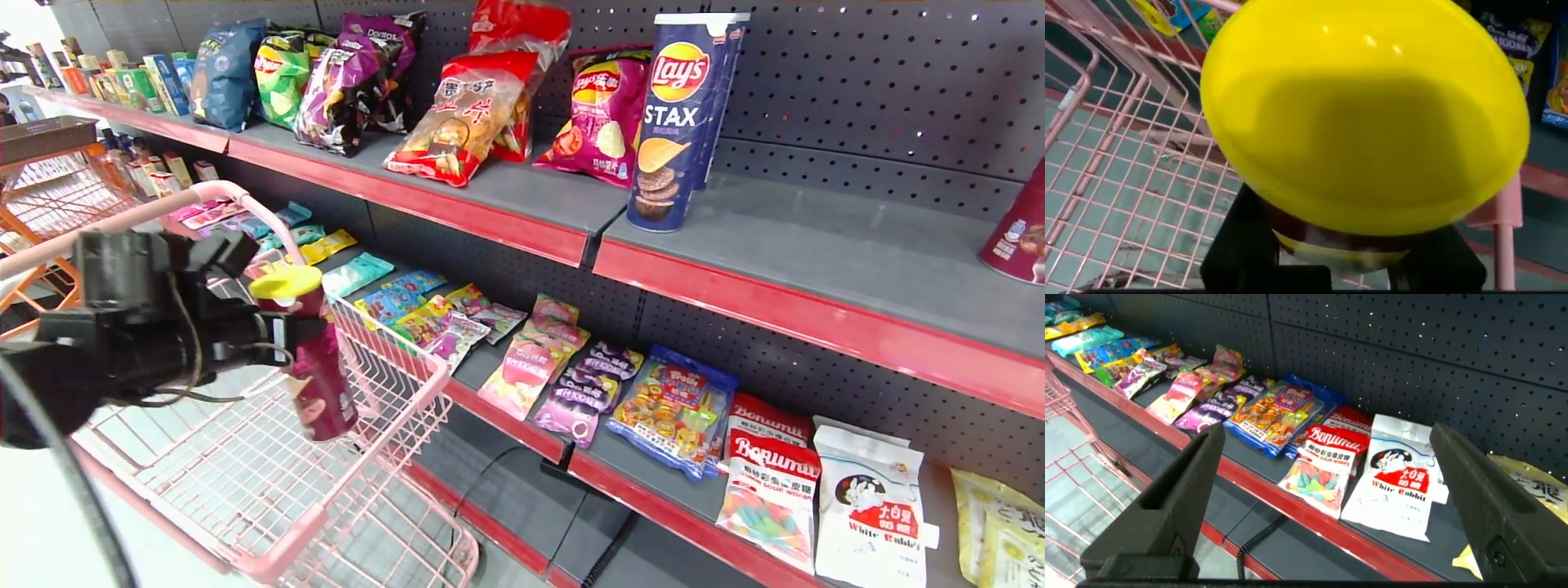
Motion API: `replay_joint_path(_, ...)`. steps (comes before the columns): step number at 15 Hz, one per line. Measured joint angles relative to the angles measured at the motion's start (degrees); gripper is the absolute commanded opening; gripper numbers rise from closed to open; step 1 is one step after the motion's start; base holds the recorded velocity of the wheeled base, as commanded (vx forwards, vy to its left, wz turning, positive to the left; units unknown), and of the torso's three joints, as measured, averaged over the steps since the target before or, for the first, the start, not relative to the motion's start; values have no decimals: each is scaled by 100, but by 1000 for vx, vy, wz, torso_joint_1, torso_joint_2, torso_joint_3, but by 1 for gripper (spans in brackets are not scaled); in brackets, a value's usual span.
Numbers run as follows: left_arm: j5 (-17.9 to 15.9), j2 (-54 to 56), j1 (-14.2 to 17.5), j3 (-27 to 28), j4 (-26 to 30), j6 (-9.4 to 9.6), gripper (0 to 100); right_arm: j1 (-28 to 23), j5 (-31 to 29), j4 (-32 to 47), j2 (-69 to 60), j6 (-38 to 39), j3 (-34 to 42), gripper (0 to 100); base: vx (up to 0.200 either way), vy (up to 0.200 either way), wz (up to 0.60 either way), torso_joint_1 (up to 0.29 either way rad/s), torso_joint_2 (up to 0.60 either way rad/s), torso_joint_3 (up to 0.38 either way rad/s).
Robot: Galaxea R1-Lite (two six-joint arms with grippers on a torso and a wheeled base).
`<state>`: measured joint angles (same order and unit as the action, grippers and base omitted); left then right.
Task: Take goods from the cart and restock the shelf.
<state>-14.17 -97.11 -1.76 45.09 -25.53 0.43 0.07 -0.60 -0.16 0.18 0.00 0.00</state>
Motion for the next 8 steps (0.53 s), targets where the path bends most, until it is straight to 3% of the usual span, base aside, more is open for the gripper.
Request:
replay_joint_path(1, -118, 624, 79, 190, 675, -7, 0, 0, -2, 0, 0, 0, 0, 100, 0, 0, 0, 0, 0, 0)
replay_joint_path(4, -280, 2467, 228, 383, 1924, -11, 0, 0, -2, 0, 0, 2, 0, 100, 0, 0, 0, 0, 0, 0)
replay_joint_path(6, -197, 3593, 283, 121, 2345, -7, 0, 0, -2, 5, 0, 7, 0, 100, 0, 0, 0, 38, -118, -74)
replay_joint_path(8, -50, 4675, 305, -469, 2499, 0, 0, 0, -5, 0, 0, 10, 0, 100, 0, 0, 0, 129, -398, -268)
